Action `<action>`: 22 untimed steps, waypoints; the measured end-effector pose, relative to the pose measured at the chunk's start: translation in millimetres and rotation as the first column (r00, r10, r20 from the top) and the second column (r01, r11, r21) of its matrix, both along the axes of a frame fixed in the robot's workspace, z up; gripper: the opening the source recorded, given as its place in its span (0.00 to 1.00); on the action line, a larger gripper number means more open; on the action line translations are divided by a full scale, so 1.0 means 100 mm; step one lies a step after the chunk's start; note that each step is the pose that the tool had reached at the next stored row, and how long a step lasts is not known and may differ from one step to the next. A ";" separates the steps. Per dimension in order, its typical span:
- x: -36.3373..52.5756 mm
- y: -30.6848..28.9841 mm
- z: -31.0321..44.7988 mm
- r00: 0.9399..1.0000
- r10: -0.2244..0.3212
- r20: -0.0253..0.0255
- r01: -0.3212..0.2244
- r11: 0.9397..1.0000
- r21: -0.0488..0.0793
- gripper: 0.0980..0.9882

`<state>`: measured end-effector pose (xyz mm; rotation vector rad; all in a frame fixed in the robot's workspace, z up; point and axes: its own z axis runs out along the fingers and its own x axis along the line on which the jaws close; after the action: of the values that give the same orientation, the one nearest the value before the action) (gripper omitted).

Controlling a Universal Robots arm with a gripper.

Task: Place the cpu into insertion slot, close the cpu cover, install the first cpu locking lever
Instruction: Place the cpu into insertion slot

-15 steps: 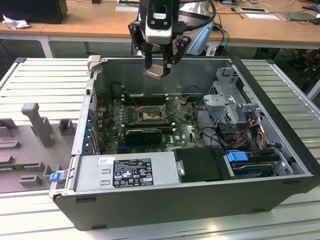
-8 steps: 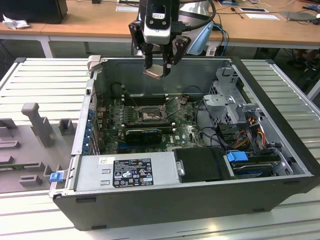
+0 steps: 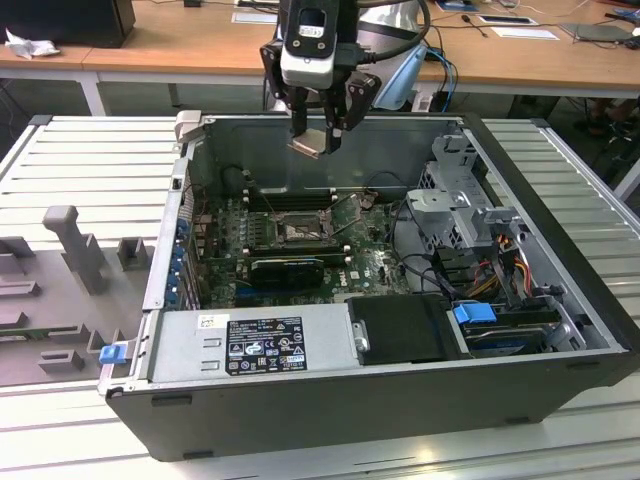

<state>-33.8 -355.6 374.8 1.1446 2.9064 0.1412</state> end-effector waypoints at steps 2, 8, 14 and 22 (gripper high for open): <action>0.000 0.000 0.000 1.000 -0.014 0.000 0.014 1.000 0.000 0.48; 0.000 0.001 -0.006 0.998 -0.057 0.000 0.057 0.998 0.000 0.48; 0.000 0.000 -0.062 0.995 -0.100 0.000 0.100 0.995 -0.003 0.48; 0.000 0.000 -0.073 0.979 -0.202 0.000 0.202 0.979 -0.003 0.48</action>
<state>-33.8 -355.6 367.5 1.4290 2.7667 0.1333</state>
